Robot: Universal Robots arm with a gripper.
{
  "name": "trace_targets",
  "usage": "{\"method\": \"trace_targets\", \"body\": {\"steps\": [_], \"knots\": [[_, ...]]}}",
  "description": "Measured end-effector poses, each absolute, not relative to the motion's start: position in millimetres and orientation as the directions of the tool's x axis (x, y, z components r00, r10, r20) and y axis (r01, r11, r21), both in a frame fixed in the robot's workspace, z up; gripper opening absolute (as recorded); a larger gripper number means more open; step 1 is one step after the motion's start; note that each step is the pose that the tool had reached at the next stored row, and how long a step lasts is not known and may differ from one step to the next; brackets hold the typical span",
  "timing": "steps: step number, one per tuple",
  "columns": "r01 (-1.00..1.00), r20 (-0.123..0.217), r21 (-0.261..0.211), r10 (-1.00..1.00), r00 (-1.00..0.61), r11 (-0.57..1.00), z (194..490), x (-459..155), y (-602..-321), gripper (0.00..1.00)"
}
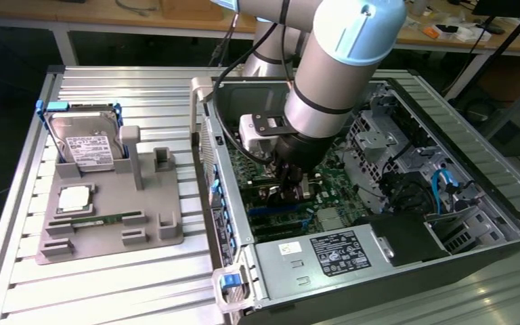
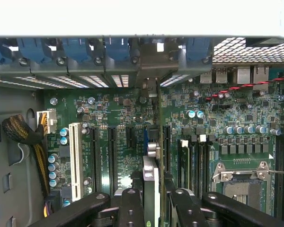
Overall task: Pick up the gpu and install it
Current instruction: 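Insert the gpu into the slot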
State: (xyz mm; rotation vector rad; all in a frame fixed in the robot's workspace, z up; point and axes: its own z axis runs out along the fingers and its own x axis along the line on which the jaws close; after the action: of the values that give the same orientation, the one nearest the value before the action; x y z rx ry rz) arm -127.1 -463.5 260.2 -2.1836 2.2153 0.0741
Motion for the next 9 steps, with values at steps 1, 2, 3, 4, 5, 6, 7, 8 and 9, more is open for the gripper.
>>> {"method": "trace_targets", "body": {"steps": [1,2,3,4,5,6,7,8,9], "knots": [[-1.000,-0.055,0.013,-0.998,-0.015,0.014,260.2,-127.1,-463.5,0.27],[-1.000,-0.052,0.013,-0.999,-0.015,0.014,260.1,-127.0,-463.5,0.27],[-1.000,-0.048,0.012,-0.999,-0.015,0.014,259.9,-127.0,-463.4,0.27],[-1.000,-0.046,0.012,-0.999,-0.015,0.014,259.8,-127.0,-463.5,0.27],[-1.000,-0.044,0.012,-0.999,-0.015,0.014,259.8,-127.0,-463.5,0.27],[-1.000,-0.044,0.013,-0.999,-0.015,0.014,259.9,-127.1,-463.5,0.27],[-1.000,-0.044,0.013,-0.999,-0.015,0.014,259.9,-127.1,-463.5,0.27],[-1.000,-0.044,0.013,-0.999,-0.015,0.014,259.9,-127.1,-463.4,0.27],[-1.000,-0.044,0.013,-0.999,-0.015,0.014,259.9,-127.1,-463.5,0.27]]}}
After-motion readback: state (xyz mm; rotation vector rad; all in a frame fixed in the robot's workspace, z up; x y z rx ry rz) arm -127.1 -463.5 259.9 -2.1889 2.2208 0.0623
